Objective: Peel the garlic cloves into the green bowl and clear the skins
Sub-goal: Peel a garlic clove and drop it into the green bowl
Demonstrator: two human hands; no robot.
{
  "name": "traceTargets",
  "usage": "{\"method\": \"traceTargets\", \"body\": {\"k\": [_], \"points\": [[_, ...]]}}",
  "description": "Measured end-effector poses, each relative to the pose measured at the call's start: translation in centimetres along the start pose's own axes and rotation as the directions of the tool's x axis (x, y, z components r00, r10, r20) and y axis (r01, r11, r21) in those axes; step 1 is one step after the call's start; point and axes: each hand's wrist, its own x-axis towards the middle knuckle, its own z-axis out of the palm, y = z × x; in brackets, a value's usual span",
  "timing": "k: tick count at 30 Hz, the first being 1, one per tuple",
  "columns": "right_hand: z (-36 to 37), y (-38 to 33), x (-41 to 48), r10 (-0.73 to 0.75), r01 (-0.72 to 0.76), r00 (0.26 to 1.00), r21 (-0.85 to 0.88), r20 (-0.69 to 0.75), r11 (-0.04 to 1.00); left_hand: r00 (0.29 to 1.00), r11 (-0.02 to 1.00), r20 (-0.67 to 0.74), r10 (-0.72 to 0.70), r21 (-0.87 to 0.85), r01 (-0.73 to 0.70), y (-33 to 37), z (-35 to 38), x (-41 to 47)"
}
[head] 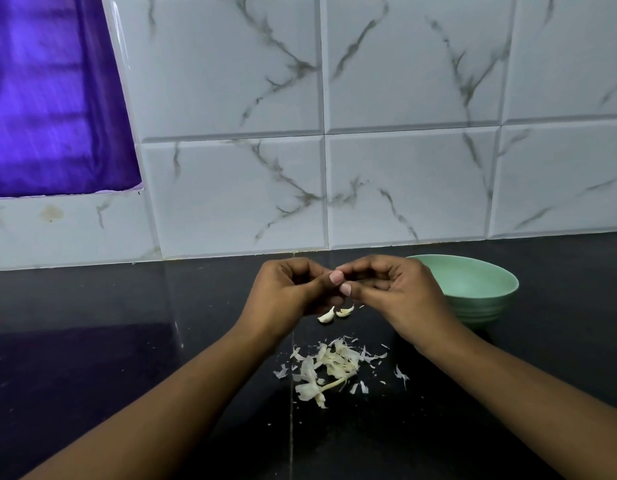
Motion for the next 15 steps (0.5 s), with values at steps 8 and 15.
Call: {"method": "traceTargets", "body": {"k": [8, 15], "points": [[-0.03, 0.07, 0.04, 0.020, -0.021, 1.000, 0.020, 0.018, 1.000, 0.997, 0.985, 0.004, -0.075, -0.153, 0.075, -0.39, 0.41, -0.09], [0.11, 0.57, 0.30, 0.071, -0.071, 0.997, 0.051, 0.005, 0.996, 0.997, 0.977, -0.012, -0.078, -0.200, 0.074, -0.93, 0.72, 0.03]]}}
